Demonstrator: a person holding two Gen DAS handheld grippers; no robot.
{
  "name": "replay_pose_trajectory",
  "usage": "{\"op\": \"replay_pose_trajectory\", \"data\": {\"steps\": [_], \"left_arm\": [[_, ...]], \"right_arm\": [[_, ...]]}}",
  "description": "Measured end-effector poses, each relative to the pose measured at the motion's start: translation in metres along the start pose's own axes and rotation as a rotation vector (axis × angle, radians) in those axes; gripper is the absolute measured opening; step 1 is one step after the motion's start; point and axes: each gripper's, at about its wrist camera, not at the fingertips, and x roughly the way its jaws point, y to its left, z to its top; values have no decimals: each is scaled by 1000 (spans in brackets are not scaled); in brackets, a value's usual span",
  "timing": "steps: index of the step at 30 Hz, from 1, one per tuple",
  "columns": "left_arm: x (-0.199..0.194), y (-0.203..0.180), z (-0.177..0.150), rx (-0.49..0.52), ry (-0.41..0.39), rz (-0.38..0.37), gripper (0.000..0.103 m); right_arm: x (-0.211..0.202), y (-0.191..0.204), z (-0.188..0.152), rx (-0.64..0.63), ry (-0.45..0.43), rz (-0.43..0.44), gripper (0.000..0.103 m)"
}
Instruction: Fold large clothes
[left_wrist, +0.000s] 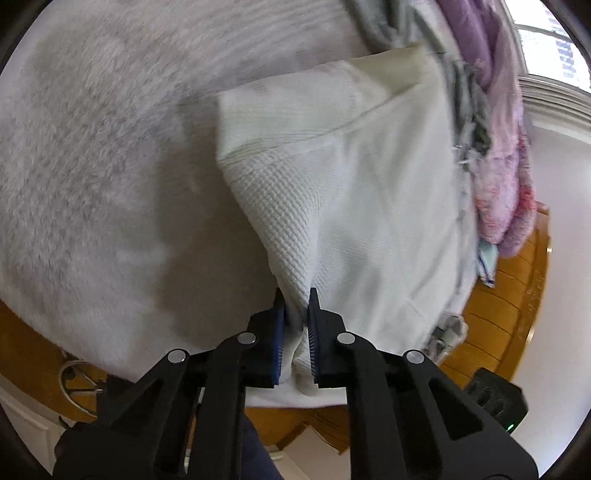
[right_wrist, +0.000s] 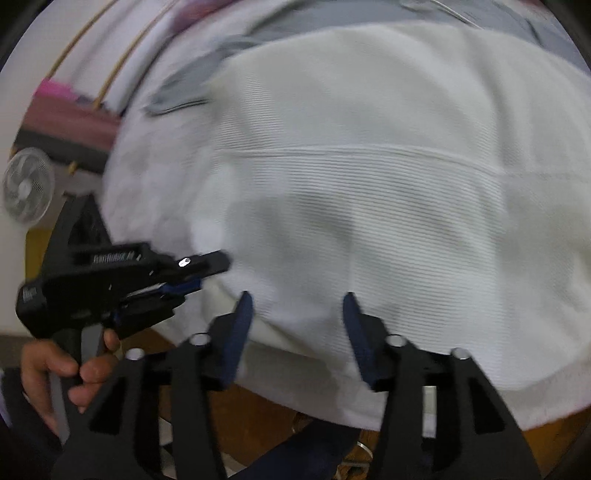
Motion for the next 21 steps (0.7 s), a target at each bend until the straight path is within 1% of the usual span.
{"op": "replay_pose_trajectory", "data": {"steps": [1, 2, 3, 5, 6, 7, 8, 12, 14, 15, 16, 17, 18, 19, 20, 21], "left_arm": [[-5, -2, -3, -1, 6, -10, 10], [-8, -4, -2, -3, 11, -27, 10], [-11, -7, -3, -3, 18, -44, 10], [-16, -11, 1, -7, 28, -64, 8], [-15, -16, 2, -14, 31, -85, 8], [-14, -20, 0, -25, 33, -100, 8], [-14, -24, -2, -33, 36, -109, 8], [-14, -22, -1, -55, 51, -114, 8], [-11, -29, -1, -57, 53, -122, 8], [-14, -31, -1, -47, 44, -113, 8], [-20, -30, 0, -39, 37, -120, 8], [-26, -33, 1, -29, 28, -129, 13], [-33, -37, 2, -9, 21, -133, 19], [-42, -44, 2, 25, 17, -119, 37], [-54, -54, 2, 81, -12, -103, 44], [-67, -62, 0, 138, -61, -80, 44]], "right_arm": [[0, 12, -2, -52, -2, 8, 56], [-2, 8, -4, -87, -1, 16, 56], [-1, 14, -6, -120, -1, 17, 57], [8, 26, -2, -181, 6, -14, 58], [13, 30, -1, -202, 11, -14, 58], [17, 33, 0, -224, 7, -35, 58], [29, 43, 8, -235, 6, -56, 58], [55, 46, 19, -256, 30, -104, 57], [61, 48, 20, -278, 30, -138, 43], [65, 45, 21, -278, 41, -167, 20], [67, 40, 22, -256, 52, -182, 13], [64, 28, 25, -183, 50, -129, 12], [61, 22, 28, -143, 45, -104, 12], [54, 16, 30, -99, 35, -79, 11], [46, 7, 32, -39, 27, -38, 11], [38, 1, 34, 18, 12, 1, 11]]}}
